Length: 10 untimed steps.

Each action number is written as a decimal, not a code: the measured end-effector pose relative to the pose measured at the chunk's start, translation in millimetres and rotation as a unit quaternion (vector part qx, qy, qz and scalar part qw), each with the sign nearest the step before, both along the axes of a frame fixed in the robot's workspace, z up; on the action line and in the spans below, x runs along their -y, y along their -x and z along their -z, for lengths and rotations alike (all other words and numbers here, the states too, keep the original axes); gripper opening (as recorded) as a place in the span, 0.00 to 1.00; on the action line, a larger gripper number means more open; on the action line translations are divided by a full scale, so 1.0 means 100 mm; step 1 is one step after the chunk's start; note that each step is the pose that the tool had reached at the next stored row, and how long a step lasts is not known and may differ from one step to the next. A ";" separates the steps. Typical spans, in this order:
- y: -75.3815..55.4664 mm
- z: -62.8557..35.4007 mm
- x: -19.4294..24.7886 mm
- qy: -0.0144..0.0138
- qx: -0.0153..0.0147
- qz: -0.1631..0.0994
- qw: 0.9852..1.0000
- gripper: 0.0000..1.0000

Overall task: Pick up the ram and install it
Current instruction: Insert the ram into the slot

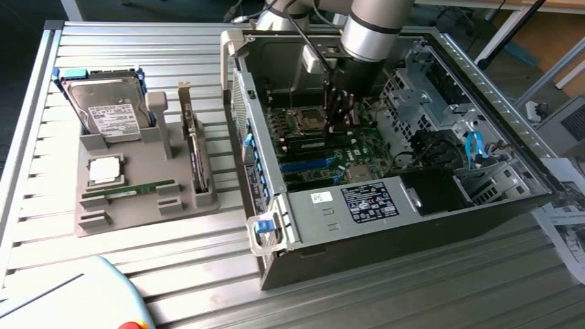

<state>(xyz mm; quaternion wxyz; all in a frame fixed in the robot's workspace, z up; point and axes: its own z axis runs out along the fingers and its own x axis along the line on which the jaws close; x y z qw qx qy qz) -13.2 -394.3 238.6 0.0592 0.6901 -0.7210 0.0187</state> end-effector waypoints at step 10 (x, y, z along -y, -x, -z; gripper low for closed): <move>-0.40 0.017 0.000 0.001 -0.003 0.001 1.000 0.11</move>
